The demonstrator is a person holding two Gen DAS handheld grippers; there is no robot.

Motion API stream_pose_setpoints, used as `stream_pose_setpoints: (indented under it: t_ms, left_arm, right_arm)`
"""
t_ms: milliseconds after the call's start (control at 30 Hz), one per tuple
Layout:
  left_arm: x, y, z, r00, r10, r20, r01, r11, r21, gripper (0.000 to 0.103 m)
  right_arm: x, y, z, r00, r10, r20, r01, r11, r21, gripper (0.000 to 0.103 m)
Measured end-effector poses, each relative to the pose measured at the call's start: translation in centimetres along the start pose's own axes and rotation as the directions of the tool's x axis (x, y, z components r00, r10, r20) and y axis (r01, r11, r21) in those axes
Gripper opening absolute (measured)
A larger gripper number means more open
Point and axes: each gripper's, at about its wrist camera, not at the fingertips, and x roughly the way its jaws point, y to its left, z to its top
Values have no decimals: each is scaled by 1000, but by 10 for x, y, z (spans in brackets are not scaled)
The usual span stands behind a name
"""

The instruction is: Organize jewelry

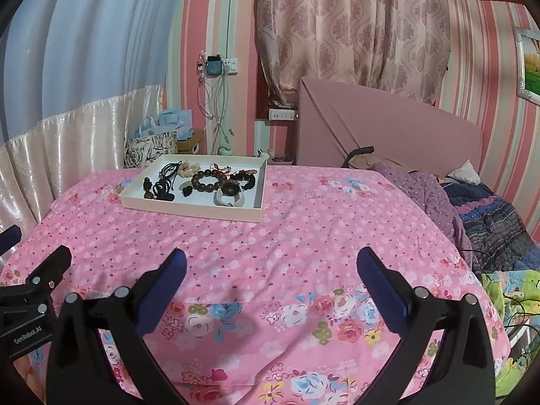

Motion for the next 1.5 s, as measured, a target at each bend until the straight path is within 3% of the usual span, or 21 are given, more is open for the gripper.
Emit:
stream_pose_setpoints:
  t_ms: [1500]
  left_arm:
    - [0, -1, 4, 1000, -8, 12, 8, 1000, 2, 100]
  right_arm:
    - [7, 1, -3, 1000, -1, -5, 1, 1000, 3, 101]
